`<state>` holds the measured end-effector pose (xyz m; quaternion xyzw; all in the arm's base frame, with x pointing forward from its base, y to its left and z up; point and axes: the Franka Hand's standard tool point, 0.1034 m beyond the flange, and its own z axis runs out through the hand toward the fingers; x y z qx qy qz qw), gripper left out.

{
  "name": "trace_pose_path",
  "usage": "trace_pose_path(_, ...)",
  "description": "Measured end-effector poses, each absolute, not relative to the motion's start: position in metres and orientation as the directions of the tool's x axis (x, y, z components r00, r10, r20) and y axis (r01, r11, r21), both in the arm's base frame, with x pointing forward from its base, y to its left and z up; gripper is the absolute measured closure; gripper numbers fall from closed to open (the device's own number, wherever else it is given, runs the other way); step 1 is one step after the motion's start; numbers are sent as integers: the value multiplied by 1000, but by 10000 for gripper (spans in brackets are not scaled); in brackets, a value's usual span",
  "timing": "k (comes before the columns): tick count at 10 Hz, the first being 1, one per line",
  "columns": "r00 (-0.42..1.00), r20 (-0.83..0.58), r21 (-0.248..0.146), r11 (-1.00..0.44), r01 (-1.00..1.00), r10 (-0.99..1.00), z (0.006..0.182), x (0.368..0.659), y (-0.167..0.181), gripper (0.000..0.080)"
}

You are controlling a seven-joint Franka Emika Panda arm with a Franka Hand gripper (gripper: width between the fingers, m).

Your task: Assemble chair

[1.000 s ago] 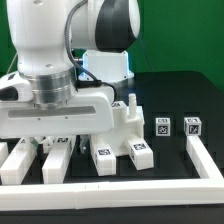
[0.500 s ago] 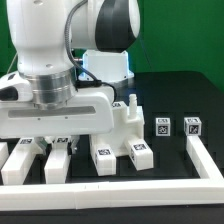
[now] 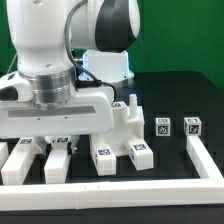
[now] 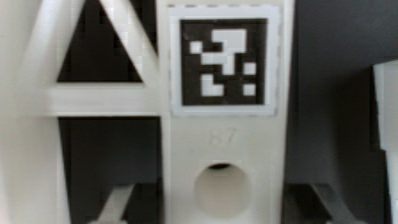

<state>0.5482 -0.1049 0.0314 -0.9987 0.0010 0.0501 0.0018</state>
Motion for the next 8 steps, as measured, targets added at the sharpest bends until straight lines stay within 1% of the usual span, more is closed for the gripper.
trace_pose_path(1,994,-107,-6,-1000,18,18,52,554,-112,517)
trace_pose_path(2,993,-111,-9,-1000,24,24,70,558,-117,517)
trace_pose_path(4,996,-86,-23,-1000,20,22,101,558,-115,515)
trace_pose_path(6,997,-60,-47,-998,40,42,136,549,-97,515)
trace_pose_path(7,997,-51,-59,-997,54,57,149,543,-85,515)
trace_pose_path(8,996,-37,-55,-995,78,81,158,545,-73,515)
